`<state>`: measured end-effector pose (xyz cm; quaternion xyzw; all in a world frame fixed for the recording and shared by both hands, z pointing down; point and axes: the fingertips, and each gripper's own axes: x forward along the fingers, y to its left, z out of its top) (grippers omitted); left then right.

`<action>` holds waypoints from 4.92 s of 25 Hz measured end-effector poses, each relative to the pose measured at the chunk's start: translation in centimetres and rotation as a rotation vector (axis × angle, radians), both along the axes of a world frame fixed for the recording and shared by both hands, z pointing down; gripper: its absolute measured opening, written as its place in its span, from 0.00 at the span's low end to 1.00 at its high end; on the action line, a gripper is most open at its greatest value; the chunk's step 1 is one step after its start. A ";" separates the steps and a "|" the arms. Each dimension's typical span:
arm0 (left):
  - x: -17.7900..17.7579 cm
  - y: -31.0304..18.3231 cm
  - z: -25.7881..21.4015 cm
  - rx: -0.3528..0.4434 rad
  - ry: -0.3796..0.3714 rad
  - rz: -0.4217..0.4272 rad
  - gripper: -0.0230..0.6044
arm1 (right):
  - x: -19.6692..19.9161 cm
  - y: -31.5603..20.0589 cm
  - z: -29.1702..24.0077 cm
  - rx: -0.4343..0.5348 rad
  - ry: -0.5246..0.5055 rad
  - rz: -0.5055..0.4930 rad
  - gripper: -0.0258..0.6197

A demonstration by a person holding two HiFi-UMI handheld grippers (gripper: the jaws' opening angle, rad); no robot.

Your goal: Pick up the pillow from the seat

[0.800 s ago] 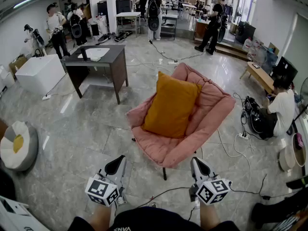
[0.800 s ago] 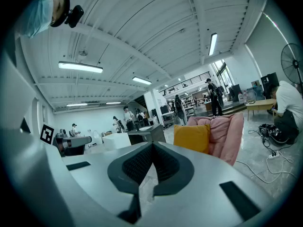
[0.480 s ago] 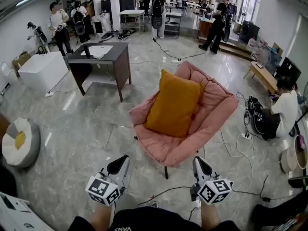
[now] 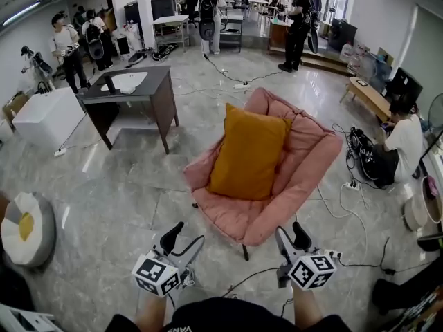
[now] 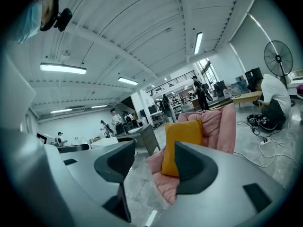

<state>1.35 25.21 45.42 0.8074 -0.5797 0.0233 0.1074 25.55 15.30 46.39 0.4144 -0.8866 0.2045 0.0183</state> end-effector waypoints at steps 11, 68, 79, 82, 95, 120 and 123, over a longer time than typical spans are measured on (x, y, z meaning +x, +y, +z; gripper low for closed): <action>-13.4 -5.5 -1.4 0.010 0.013 0.094 0.48 | -11.4 -2.5 -1.7 0.004 -0.002 0.129 0.43; -8.1 -41.3 5.2 -0.153 0.020 0.347 0.48 | -4.7 -29.9 4.1 -0.132 0.011 0.406 0.42; -8.8 -50.6 6.0 -0.178 0.005 0.453 0.48 | -6.8 -37.6 5.2 -0.160 0.021 0.471 0.42; -9.4 -52.8 6.9 -0.192 0.008 0.455 0.48 | -7.0 -39.8 6.0 -0.170 0.037 0.474 0.42; -10.8 -58.3 13.5 -0.362 0.058 0.431 0.56 | -7.7 -47.5 11.0 -0.264 0.111 0.455 0.45; -8.8 -64.2 23.9 -0.591 0.121 0.383 0.65 | -6.2 -61.4 24.7 -0.452 0.167 0.221 0.54; -8.3 -64.7 24.3 -0.577 0.101 0.368 0.65 | -6.5 -62.3 25.6 -0.461 0.139 0.179 0.56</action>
